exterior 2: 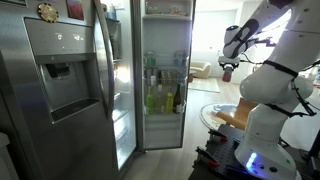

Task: Remove the pink can from the fridge and put it on the glass table

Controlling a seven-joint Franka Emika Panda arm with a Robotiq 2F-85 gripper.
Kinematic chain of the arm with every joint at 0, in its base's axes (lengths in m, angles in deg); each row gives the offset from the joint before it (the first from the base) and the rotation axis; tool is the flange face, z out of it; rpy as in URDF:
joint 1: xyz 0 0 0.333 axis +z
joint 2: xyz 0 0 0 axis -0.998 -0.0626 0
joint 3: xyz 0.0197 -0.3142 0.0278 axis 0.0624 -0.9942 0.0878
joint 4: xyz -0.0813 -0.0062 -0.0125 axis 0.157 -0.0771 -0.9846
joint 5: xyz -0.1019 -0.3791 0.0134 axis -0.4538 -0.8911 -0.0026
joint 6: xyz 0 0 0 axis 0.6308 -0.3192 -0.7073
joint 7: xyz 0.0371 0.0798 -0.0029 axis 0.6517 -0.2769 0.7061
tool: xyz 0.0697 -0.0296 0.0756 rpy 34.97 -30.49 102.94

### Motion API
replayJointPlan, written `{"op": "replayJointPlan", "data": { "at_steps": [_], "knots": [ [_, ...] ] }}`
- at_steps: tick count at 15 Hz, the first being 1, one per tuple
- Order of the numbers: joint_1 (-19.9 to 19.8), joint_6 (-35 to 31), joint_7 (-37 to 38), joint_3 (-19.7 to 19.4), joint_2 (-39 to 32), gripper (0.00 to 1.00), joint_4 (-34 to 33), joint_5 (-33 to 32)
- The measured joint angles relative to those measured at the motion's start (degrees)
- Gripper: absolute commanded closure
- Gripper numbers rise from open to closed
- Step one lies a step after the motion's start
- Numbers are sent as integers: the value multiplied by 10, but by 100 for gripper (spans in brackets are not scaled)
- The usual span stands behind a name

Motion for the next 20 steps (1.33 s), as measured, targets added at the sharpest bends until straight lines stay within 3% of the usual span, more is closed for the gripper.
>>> {"op": "replayJointPlan", "data": {
  "at_steps": [6, 7, 15, 20],
  "knots": [
    [0, 0, 0, 0, 0, 30, 0, 0],
    [0, 0, 0, 0, 0, 55, 0, 0],
    [0, -6, 2, -5, -36, 55, -12, 10],
    [-6, -67, 38, -17, -109, 55, -61, -14]
  ]
}}
